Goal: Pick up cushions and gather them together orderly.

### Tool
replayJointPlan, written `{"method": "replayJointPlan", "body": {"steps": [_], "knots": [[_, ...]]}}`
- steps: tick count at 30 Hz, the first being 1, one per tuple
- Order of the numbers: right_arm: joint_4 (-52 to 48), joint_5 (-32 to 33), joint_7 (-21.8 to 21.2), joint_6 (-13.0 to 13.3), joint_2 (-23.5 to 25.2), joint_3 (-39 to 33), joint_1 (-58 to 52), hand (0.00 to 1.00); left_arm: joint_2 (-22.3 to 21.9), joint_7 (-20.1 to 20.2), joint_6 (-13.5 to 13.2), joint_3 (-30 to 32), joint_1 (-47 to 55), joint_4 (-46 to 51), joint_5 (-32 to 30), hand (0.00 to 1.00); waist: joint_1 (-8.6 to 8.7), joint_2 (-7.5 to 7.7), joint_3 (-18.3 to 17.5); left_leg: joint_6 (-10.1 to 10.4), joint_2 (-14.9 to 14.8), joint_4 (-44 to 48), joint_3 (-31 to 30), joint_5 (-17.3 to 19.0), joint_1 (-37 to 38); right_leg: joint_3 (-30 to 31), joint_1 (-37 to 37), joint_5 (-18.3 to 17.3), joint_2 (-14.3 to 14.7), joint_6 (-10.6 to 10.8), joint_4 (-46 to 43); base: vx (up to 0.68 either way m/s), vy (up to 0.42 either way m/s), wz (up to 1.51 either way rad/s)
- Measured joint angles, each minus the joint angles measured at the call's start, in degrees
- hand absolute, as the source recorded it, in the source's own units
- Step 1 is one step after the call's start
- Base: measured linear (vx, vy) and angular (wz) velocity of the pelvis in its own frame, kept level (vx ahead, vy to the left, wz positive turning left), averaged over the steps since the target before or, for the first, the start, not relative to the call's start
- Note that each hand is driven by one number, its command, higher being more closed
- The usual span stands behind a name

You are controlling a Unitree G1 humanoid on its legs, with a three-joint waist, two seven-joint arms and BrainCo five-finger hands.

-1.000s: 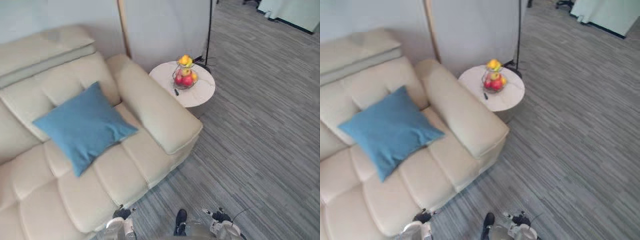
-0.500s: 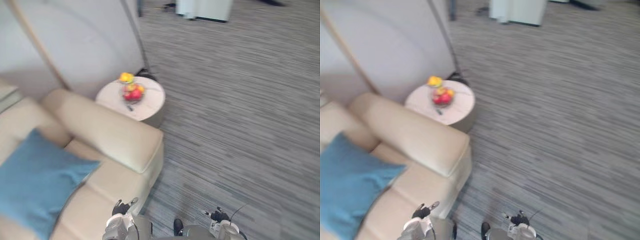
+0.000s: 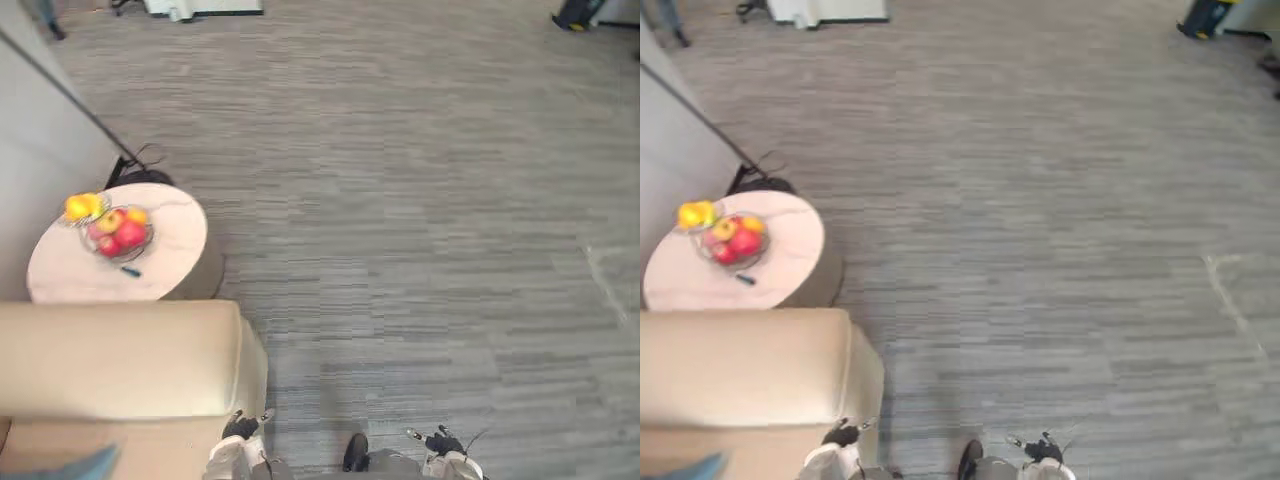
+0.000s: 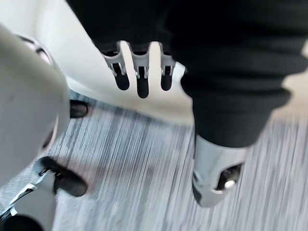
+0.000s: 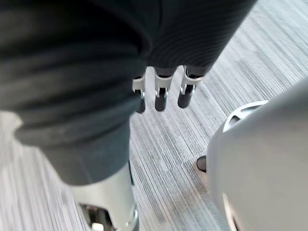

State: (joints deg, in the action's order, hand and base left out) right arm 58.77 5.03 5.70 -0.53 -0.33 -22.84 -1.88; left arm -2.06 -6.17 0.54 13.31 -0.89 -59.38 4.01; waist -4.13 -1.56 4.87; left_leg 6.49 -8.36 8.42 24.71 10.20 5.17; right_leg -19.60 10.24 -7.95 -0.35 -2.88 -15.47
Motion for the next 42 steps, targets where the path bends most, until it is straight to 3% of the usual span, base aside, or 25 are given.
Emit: {"method": "replayJointPlan", "body": {"steps": [1, 3, 4, 6, 9, 11, 13, 15, 17, 18, 19, 21, 23, 25, 27, 28, 29, 30, 33, 35, 36, 37, 38, 40, 42], "knots": [[0.54, 0.01, -0.02, 0.05, 0.06, -0.74, -0.22, 0.0, -0.08, -0.01, 0.05, 0.07, 0.1, 0.03, 0.0, 0.0, 0.27, 0.27, 0.16, 0.15, -0.58, 3.22, -0.39, -0.38, 0.51, 0.46, -2.32, 0.0, 0.31, -0.01, 0.97, 0.14, -0.12, -0.32], [0.58, 0.06, -0.04, 0.06, 0.25, -0.62, -1.03, 0.0, -0.74, 0.07, -0.16, 1.33, 0.38, 1.38, 0.02, 0.0, 0.46, 0.89, 0.75, -0.35, -3.36, 21.17, -2.54, -0.65, -4.02, 1.96, -7.68, -0.31, 0.98, -0.5, 4.47, 0.13, -0.129, -0.23], [0.49, 0.79, -0.02, 0.11, -0.07, 0.6, -0.58, 0.0, -1.02, 0.23, -0.3, 1.26, 0.29, 2.71, 0.36, 0.0, 0.37, 0.92, 1.85, -4.09, -5.1, 35.47, -7.13, 0.29, -10.87, 4.07, -9.95, -2.26, 2.01, -3.58, 5.9, 0.07, -0.076, -0.26], [0.51, 1.95, 0.08, 0.04, -0.92, 0.72, -0.16, 0.0, -1.37, 0.29, -0.38, 0.83, 0.46, 3.86, 0.77, 0.0, -0.3, -0.35, 2.19, -3.48, -5.08, 40.39, -11.71, 3.01, -15.48, 5.8, -10.58, -3.13, 2.95, -2.85, 5.58, 0.04, 0.028, -0.64], [0.32, 2.41, 0.5, -0.03, -0.73, 1.12, 0.05, 0.0, -1.2, 0.23, -0.4, 0.96, 0.6, 5.58, 1.94, 0.0, -1.29, -0.39, 2.88, -3.85, -1.46, 31.45, -14.82, 4.79, -20.91, 11.44, -12.32, -4.19, 3.28, -3.65, 5.71, 0.13, 0.101, -0.91], [-0.94, 2.51, 0.73, 0.01, -0.18, 1.54, 0.13, 0.0, -1.47, 0.04, -0.98, 1.18, 1.02, 7.06, 2.26, 0.0, -2.49, -0.49, 2.76, -2.58, 1.94, 17.22, -20.15, 2.95, -22.1, 17.06, -12.28, -5.12, 3.34, -3.63, 5.59, 0.17, 0.147, -1.26], [-2.12, 2.43, 0.8, 0.2, 0.37, 1.93, -0.46, 0.0, -1.43, -0.09, -1.09, 1.53, 1.85, 7.05, 2.22, 0.0, -2.65, -0.4, 2.39, -2.81, 2.05, 12.38, -22.24, 0.76, -22.0, 21.11, -12.38, -5.84, 3.7, -2.91, 5.11, 0.3, 0.191, -1.4], [-2.12, 2.47, 1.09, -0.02, 0.64, 2.07, -0.87, 0.0, -0.6, -0.1, -0.8, 1.48, 2.61, 6.95, 2.18, 0.0, -2.7, 0.29, 0.57, -3.93, 3.52, 13.13, -21.58, -0.88, -20.95, 25.64, -12.33, -7.76, 2.85, -1.06, 3.7, 0.42, 0.244, -1.31], [-2.43, 2.47, 1.07, -0.05, 0.86, 2.39, -2.13, 0.0, 0.14, -0.08, -0.4, 1.51, 2.81, 6.9, 1.86, 0.0, -2.93, 1.87, -0.45, -4.52, 4.36, 13.14, -16.51, 0.73, -18.78, 28.22, -10.76, -10.12, 0.25, 2.68, -2.37, 0.52, 0.251, -1.01], [-3.27, 2.43, 1.07, -0.04, 1.19, 2.79, -2.91, 0.0, 0.38, -0.09, -0.17, 1.49, 2.73, 6.45, 1.75, 0.0, -3.29, 3.25, -1.25, -5.41, 5.46, 12.82, -14.12, 1.77, -16.57, 28.45, -8.39, -11.51, -1.16, 5.88, -9.25, 0.51, 0.219, -1.07], [-3.54, 2.34, 1.02, -0.04, 1.55, 2.8, -3.03, 0.0, 0.53, -0.07, -0.1, 1.3, 2.46, 5.89, 1.72, 0.0, -3.31, 3.33, -1.13, -6.45, 5.78, 12.28, -10.87, 3.01, -13.77, 28.16, -4.68, -11.33, -2.12, 10.47, -18.54, 0.38, 0.161, -1.07], [-3.94, 2.22, 0.64, -0.01, 1.3, 2.66, -2.47, 0.0, 0.43, -0.1, 0.32, 0.89, 1.61, 4.44, 1.69, 0.0, -2.81, 2.42, -0.12, -6.78, 6.02, 10.11, -8.45, 4.01, -8.53, 24.41, 0.99, -9.42, -3.83, 14.58, -31.56, 0.32, 0.129, -0.86], [-3.94, 1.78, 0.6, -0.02, 0.92, 2.5, -1.86, 0.0, 0.35, -0.14, 0.38, -0.77, 1.37, 3.86, 1.71, 0.0, -2.02, 1.72, 0.26, -6.72, 5.52, 7.06, -6.56, 4.03, -3.79, 17.0, 3.43, -9.47, -6.45, 12.75, -34.96, 0.3, 0.071, -0.53], [-3.24, 1.71, 0.4, -0.03, 0.98, 0.98, -0.77, 0.0, 0.2, -0.16, 0.38, -1.52, 1.15, 3.44, 1.73, 0.0, -1.98, 0.87, 0.8, -6.06, 3.84, 1.03, -3.29, 3.65, 2.93, 2.64, 4.09, -10.84, -10.1, 7.9, -27.18, 0.33, -0.017, -0.48], [-1.94, 1.64, 0.37, 0.01, 1.01, -0.06, 0.23, 0.0, 1.23, -0.14, 0.2, -3.37, 1.09, 2.62, 1.63, 0.0, -1.75, 1.29, 0.74, -5.17, 3.46, -0.85, -2.82, 3.12, 3.42, -2.42, 5.06, -7.22, -10.06, 5.66, -16.49, 0.3, -0.108, -0.32], [-0.64, 1.63, 0.46, -0.13, 0.97, -0.85, 0.78, 0.0, 2.12, -0.07, 0.25, -4.53, 0.77, 2.34, 1.5, 0.0, -1.4, 2.61, 0.89, -4.7, 4.46, -1.56, -3.44, 2.85, 3.97, -0.88, 5.74, -1.86, -9.02, 4.31, -7.87, 0.31, -0.18, -0.19], [0.57, 1.63, 0.44, -0.2, 0.25, -1.56, 1.1, 0.0, 2.34, -0.02, 0.29, -5.16, 0.16, 1.63, 0.93, 0.0, -0.76, 2.53, 1.3, -4.42, 4.47, -1.76, -4.62, 3.01, 4.43, 0.31, 5.29, 1.66, -7.73, 1.28, -6.64, 0.39, -0.208, -0.35], [1.38, 1.64, 0.55, -0.41, -0.38, -3.14, 1.51, 0.0, 1.89, 0.12, 0.33, -5.42, 0.05, 1.13, 0.34, 0.0, -0.85, 0.75, 1.9, -2.68, 3.13, -1.78, -5.27, 1.83, 5.05, 0.9, 3.78, 2.37, -6.03, 0.77, -4.61, 0.37, -0.202, -0.52], [2.18, 1.64, 0.59, -0.68, -1.5, -5.7, 1.71, 0.0, 0.99, 0.19, 0.4, -5.22, -0.08, 0.25, -0.61, 0.0, -0.33, -1.05, 2.77, -1.3, 2.2, 0.74, -7.22, -0.43, 6.96, 2.04, 1.47, 0.88, -4.54, -0.18, -4.29, 0.36, -0.205, -0.55], [0.94, 1.76, 0.59, -0.74, -1.31, -5.55, -0.17, 0.0, 0.05, 0.29, 0.35, -4.47, -0.02, 1.18, -0.67, 0.0, 0.67, -1.04, 2.84, -0.31, 0.37, 17.6, -10.16, -1.37, 2.71, 2.43, -3.83, -0.87, -3.46, 0.17, -1.95, 0.34, -0.184, -0.19], [0.5, 1.83, 0.62, -0.59, -1.23, -3.73, -0.91, 0.0, -0.95, 0.3, 0.3, -3.34, 0.04, 2.68, -0.66, 0.0, 0.53, -1.41, 2.79, -0.51, -1.83, 32.29, -12.73, -6.5, -3.58, 3.52, -7.03, -1.68, -2.49, -0.18, -0.01, 0.27, -0.085, -0.53], [0.5, 1.76, 0.64, -0.66, -1.11, -2.37, -0.99, 0.0, -1.07, 0.37, 0.19, -3.36, 0.28, 3.06, -0.67, 0.0, 0.04, -1.32, 2.92, -1.97, -2.88, 41.31, -14.34, -8.19, -7.82, 4.84, -8.79, -2.35, -1.91, -0.92, 1.38, 0.29, -0.009, -0.72], [0.47, 1.85, 0.78, -0.71, -1.34, -1.33, -0.64, 0.0, -0.88, 0.72, 0.19, -4.15, 0.41, 3.43, -1.13, 0.0, -0.23, -1.61, 3.03, -3.61, -3.04, 47.46, -15.21, -3.81, -12.97, 6.31, -11.22, -3.79, -1.47, -1.38, 2.55, 0.24, 0.001, -0.53], [0.49, 1.86, 0.96, -0.81, -1.36, -1.19, -0.55, 0.0, -0.68, 0.91, 0.16, -5.5, 0.44, 4.84, -1.77, 0.0, -0.81, -1.39, 3.15, -4.2, -2.29, 46.85, -14.91, -0.79, -17.56, 7.64, -13.56, -4.19, -1.69, -1.15, 4.22, 0.26, -0.003, -0.48], [0.52, 1.9, 1.22, -1.08, -1.71, -2.0, -0.24, 0.0, -0.73, 1.19, -0.18, -6.3, 0.58, 6.38, -1.83, 0.0, -2.34, -1.22, 3.25, -4.85, 0.86, 32.41, -13.22, 0.72, -21.28, 10.43, -16.13, -5.01, -2.71, -0.22, 6.33, 0.26, 0.031, -0.65]]}}
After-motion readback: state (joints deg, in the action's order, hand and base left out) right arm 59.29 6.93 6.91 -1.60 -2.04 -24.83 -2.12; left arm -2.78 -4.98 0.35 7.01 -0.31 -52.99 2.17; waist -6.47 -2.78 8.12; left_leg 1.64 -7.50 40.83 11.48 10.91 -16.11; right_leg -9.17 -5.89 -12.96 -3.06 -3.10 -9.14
